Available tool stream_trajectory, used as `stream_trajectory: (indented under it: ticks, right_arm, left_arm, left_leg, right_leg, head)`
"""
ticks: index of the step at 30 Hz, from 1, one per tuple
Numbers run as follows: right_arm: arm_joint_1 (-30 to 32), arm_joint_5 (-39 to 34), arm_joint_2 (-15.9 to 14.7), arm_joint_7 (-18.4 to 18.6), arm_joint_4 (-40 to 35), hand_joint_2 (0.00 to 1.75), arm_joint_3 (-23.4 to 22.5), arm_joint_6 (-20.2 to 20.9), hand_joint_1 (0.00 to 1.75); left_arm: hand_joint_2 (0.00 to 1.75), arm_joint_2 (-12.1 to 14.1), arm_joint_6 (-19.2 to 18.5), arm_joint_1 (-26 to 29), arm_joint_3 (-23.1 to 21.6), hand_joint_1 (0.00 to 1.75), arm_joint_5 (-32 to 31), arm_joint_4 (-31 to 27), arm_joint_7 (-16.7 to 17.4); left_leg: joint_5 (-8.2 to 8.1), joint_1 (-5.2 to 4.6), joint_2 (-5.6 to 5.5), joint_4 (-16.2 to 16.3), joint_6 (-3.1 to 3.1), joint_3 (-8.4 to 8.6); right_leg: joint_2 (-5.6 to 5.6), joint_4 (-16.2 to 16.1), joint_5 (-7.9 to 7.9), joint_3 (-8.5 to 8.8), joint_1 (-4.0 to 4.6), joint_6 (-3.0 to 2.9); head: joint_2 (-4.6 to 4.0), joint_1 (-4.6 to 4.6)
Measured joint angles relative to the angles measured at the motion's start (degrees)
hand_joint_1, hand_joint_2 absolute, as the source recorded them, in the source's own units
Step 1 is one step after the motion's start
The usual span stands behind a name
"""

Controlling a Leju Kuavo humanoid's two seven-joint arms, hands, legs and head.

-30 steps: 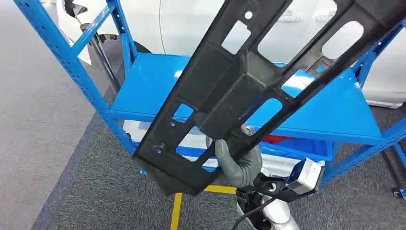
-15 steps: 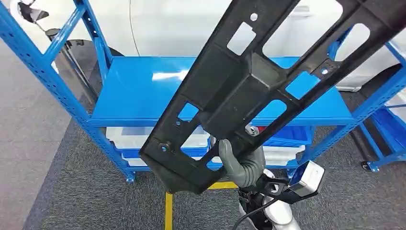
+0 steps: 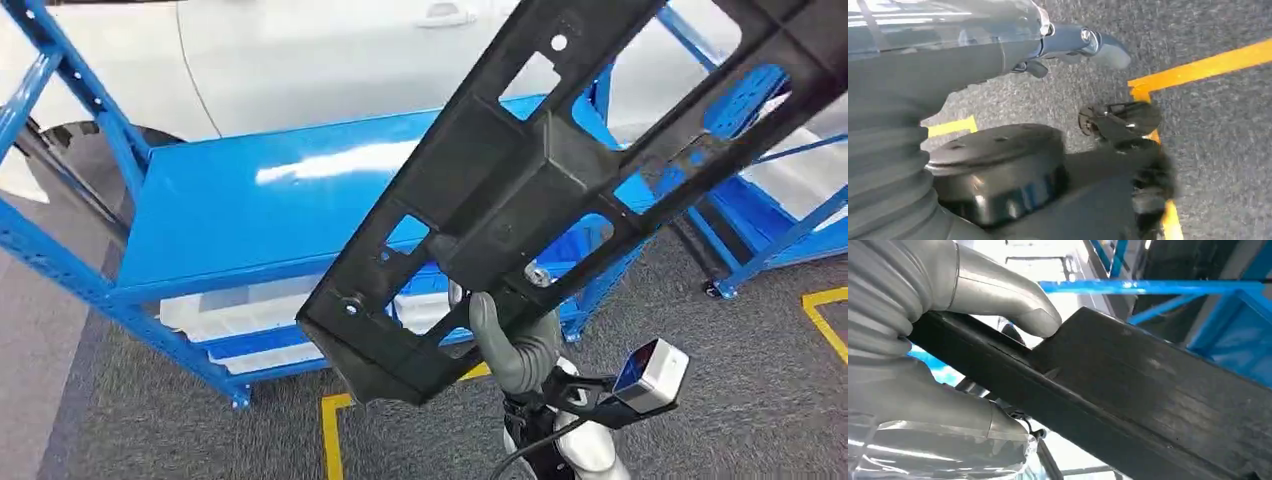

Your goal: Take the parts from the cabinet and place them on the table.

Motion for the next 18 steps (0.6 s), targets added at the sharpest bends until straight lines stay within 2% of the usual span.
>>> stream_trajectory:
  ticks: [1,2,3,4,5,6,7,8,9,11,12,13,14,15,16,17,18]
  right_arm:
    - [0.0,0.0,0.0,0.0,0.0,1.75,0.0,0.0,1.75]
    - [0.1,-0.1,0.0,0.1,0.0,1.75,0.0,0.0,1.75]
    - [0.1,-0.2,0.0,0.2,0.0,1.75,0.0,0.0,1.75]
    - [0.0,-0.4,0.0,0.2,0.0,1.75,0.0,0.0,1.75]
    - [0.0,-0.5,0.0,0.2,0.0,1.75,0.0,0.0,1.75]
    - [0.0,-0.6,0.0,0.2,0.0,1.75,0.0,0.0,1.75]
    - [0.1,-0.8,0.0,0.2,0.0,1.75,0.0,0.0,1.75]
    - [-0.1,-0.8,0.0,0.2,0.0,1.75,0.0,0.0,1.75]
    - [0.0,-0.8,0.0,0.2,0.0,1.75,0.0,0.0,1.75]
    - [0.1,-1.0,0.0,0.3,0.0,1.75,0.0,0.0,1.75]
    - [0.1,-1.0,-0.1,0.3,-0.1,1.75,0.0,0.0,1.75]
    - [0.1,-1.1,-0.1,0.2,-0.3,1.75,-0.1,0.0,1.75]
    - [0.0,-1.1,-0.1,0.2,-0.3,1.75,-0.1,0.0,1.75]
    - [-0.1,-1.2,-0.1,0.2,-0.3,1.75,-0.1,0.1,1.75]
    - [0.0,-1.2,-0.1,0.2,-0.3,1.75,-0.1,0.1,1.75]
    - [0.1,-1.2,-0.2,0.2,-0.3,1.75,-0.1,0.1,1.75]
    - [0.2,-1.3,-0.2,0.2,-0.3,1.75,-0.1,0.1,1.75]
  left_arm:
    - [1.75,0.0,0.0,0.4,-0.1,0.00,0.0,0.0,0.1]
    - [1.75,0.0,0.0,0.6,-0.2,0.00,0.0,0.0,0.1]
    - [1.75,0.0,0.1,0.6,-0.3,0.00,0.0,0.0,0.1]
    - [1.75,0.0,0.1,0.6,-0.3,0.00,0.1,0.0,0.1]
    - [1.75,0.0,0.1,0.6,-0.3,0.00,0.1,0.0,0.1]
    - [1.75,0.0,0.1,0.5,-0.3,0.00,0.0,0.0,0.0]
    - [1.75,0.1,0.1,0.6,-0.4,0.00,0.0,0.0,-0.1]
    - [1.75,0.1,0.1,0.6,-0.4,0.00,0.0,0.0,-0.2]
    - [1.75,0.1,0.1,0.6,-0.4,0.00,0.0,0.0,-0.2]
    - [1.75,0.1,0.1,0.4,-0.4,0.00,0.0,0.0,-0.4]
    - [1.75,-0.1,0.0,0.2,-0.4,0.00,0.0,-0.1,-0.6]
    - [1.75,0.0,0.1,0.0,-0.4,0.00,0.0,-0.1,-0.6]
    - [1.75,0.0,0.1,0.0,-0.4,0.00,0.0,-0.1,-0.7]
    - [1.75,0.0,0.1,0.2,-0.4,0.00,0.0,-0.1,-0.7]
    - [1.75,0.0,0.1,0.4,-0.4,0.00,0.1,-0.1,-0.8]
    - [1.75,0.0,0.2,0.5,-0.4,0.00,0.2,-0.1,-0.8]
    - [1.75,0.0,0.2,0.5,-0.4,0.00,0.3,-0.1,-0.9]
  left_leg:
    - [-1.52,0.00,-0.31,4.6,-0.13,-2.20]
    - [-1.73,0.00,-0.40,6.8,-0.16,-3.37]
    - [-0.46,0.00,-0.42,6.1,-0.10,-3.24]
    - [1.78,0.00,-0.49,3.1,0.05,-1.97]
    - [4.77,0.03,-0.93,-2.0,0.28,0.32]
    - [7.39,0.10,-2.63,-7.2,0.54,2.68]
    - [7.15,0.20,-6.08,-10.2,1.03,4.01]
    - [7.17,0.32,-5.96,-11.2,0.99,4.15]
    - [7.21,0.01,-5.31,-11.0,1.12,4.04]
    - [7.46,-0.09,-4.23,-11.1,1.67,4.23]
    - [7.98,0.76,-3.20,-11.9,2.21,4.37]
    - [8.12,0.58,-2.58,-12.1,2.53,4.47]
    - [8.13,0.46,-1.69,-12.2,2.90,4.45]
    - [8.10,0.33,-0.90,-12.2,2.93,4.42]
    - [8.04,0.23,-0.01,-12.2,2.91,4.40]
    - [7.98,0.20,0.91,-12.1,2.93,4.32]
    - [7.93,0.16,1.71,-12.1,2.86,4.32]
  right_leg:
    - [0.87,0.0,0.02,-0.07,0.04,-0.05]
    - [1.70,0.1,0.04,-0.08,0.05,-0.04]
    - [2.49,0.2,0.05,-0.04,0.06,-0.02]
    - [3.33,0.3,0.05,-0.01,0.05,0.00]
    - [4.17,0.4,0.02,0.07,0.06,0.06]
    - [4.89,0.5,-0.02,0.10,0.04,0.24]
    - [5.48,0.7,-0.04,-0.09,0.09,0.53]
    - [6.26,1.0,0.06,-0.49,0.07,0.97]
    - [6.79,0.8,0.32,-0.83,-0.26,1.47]
    - [8.11,0.3,0.71,-1.03,-0.35,2.29]
    - [8.29,0.6,0.55,-1.16,-0.33,2.55]
    - [4.71,2.0,-0.61,-1.84,0.13,2.76]
    - [2.14,5.6,-2.97,-3.59,0.14,2.96]
    - [0.89,10.1,-5.27,-5.81,0.06,3.15]
    - [0.27,15.0,-7.21,-8.15,-0.02,3.32]
    - [0.08,18.1,-8.02,-9.68,-0.12,3.46]
    - [-0.07,18.5,-7.51,-9.86,-0.25,3.52]
  head:
    - [0.00,0.00]
    - [0.00,0.00]
    - [0.00,0.00]
    - [0.00,0.00]
    - [0.00,0.00]
    - [0.00,0.00]
    - [0.00,0.00]
    - [0.00,0.00]
    - [0.00,0.00]
    - [0.00,0.00]
    - [0.00,0.00]
    - [0.00,0.02]
    - [0.00,0.02]
    - [0.00,0.02]
    - [0.00,0.02]
    - [0.00,0.02]
    - [0.00,0.02]
